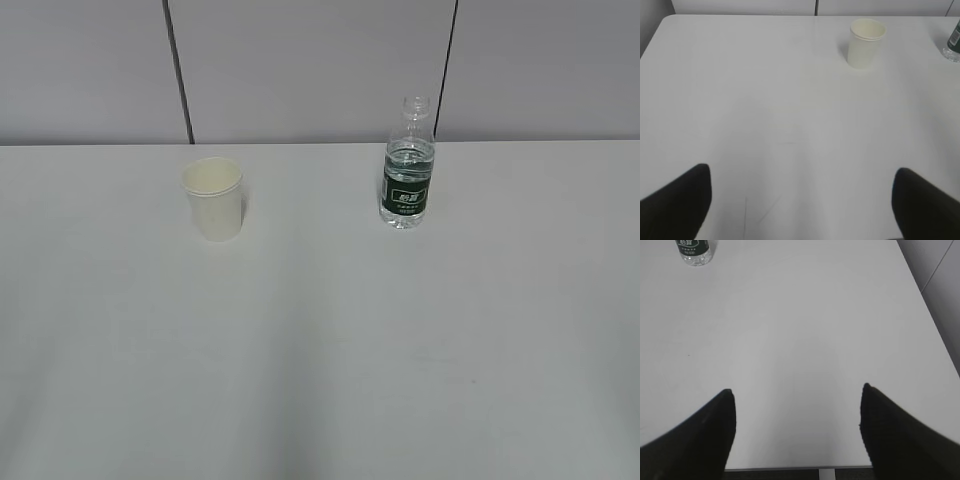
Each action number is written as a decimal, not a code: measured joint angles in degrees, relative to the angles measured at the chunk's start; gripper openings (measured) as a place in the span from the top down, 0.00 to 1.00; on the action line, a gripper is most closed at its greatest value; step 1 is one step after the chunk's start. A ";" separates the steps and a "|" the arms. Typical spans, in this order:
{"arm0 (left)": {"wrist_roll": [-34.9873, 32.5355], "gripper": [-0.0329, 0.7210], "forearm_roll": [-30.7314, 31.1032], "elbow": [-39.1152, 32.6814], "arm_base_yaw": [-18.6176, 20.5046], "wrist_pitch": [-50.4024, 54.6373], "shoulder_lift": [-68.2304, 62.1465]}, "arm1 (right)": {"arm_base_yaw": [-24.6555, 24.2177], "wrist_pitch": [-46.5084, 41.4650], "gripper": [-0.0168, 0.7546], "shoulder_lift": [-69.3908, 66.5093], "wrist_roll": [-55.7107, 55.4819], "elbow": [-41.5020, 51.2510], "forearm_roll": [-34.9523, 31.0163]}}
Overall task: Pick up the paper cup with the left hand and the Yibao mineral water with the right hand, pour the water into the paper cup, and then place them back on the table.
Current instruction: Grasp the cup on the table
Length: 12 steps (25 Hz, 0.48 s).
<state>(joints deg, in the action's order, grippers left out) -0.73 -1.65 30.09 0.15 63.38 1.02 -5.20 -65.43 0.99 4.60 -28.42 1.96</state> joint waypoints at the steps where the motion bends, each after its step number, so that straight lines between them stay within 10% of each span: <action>1: 0.00 0.08 0.00 0.00 0.00 0.00 0.00 | 0.00 0.00 0.24 0.00 0.00 0.00 0.00; 12: 0.00 0.13 0.00 0.00 0.00 0.00 0.00 | 0.00 0.00 0.24 0.00 0.00 0.00 0.00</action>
<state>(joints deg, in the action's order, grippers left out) -0.73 -1.65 30.09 0.15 63.38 1.02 -5.20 -65.43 0.99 4.60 -28.42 1.96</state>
